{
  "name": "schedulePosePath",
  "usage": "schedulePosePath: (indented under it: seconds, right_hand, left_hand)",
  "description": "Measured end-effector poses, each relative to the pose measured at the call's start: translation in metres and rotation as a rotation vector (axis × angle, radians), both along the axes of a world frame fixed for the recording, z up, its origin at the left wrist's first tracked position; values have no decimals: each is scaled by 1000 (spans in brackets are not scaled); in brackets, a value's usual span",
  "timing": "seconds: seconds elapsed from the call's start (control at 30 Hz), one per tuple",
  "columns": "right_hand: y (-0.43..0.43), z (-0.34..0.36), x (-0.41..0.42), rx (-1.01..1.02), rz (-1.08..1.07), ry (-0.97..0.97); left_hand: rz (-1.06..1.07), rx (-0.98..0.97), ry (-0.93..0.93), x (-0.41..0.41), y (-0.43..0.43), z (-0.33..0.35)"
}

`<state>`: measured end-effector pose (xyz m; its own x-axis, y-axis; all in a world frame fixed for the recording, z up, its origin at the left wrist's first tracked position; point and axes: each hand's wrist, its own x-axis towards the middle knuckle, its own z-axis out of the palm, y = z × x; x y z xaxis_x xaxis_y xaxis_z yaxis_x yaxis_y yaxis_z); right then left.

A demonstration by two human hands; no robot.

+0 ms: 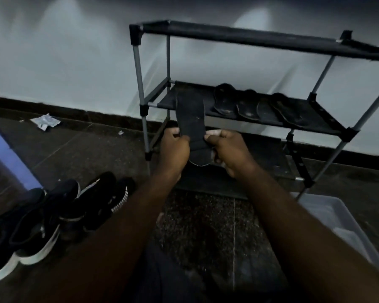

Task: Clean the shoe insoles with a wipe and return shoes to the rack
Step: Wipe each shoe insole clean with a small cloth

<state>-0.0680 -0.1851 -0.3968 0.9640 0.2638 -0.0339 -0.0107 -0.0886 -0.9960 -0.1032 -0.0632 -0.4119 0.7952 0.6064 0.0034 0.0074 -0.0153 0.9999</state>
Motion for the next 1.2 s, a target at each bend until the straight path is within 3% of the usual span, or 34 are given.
schedulePosePath:
  seconds: [0.13,0.33,0.63,0.87,0.93,1.03,1.2]
  right_hand:
    - [-23,-50,-37,-3,39,23]
    - [-40,-161,-57,-146,-18,158]
    - [-38,-246,-55,-389,-34,328]
    - [-35,-251,-41,-626,105,226]
    - [-40,-245,-37,-695,110,203]
    - [-41,-213,-26,-632,78,146]
    - [-31,-104,12,-353,-42,-82]
  left_hand:
    - [-24,-127,88,-43,-2,-52]
    - [-184,-129,484,-66,-12,-133]
    - [-260,431,827,-32,-15,-220]
    - [-299,401,909,-29,-4,-236]
    - [-300,425,898,-31,-6,-227]
    - [-219,528,805,-27,-10,-199]
    - [-27,468,210,9,-12,-101]
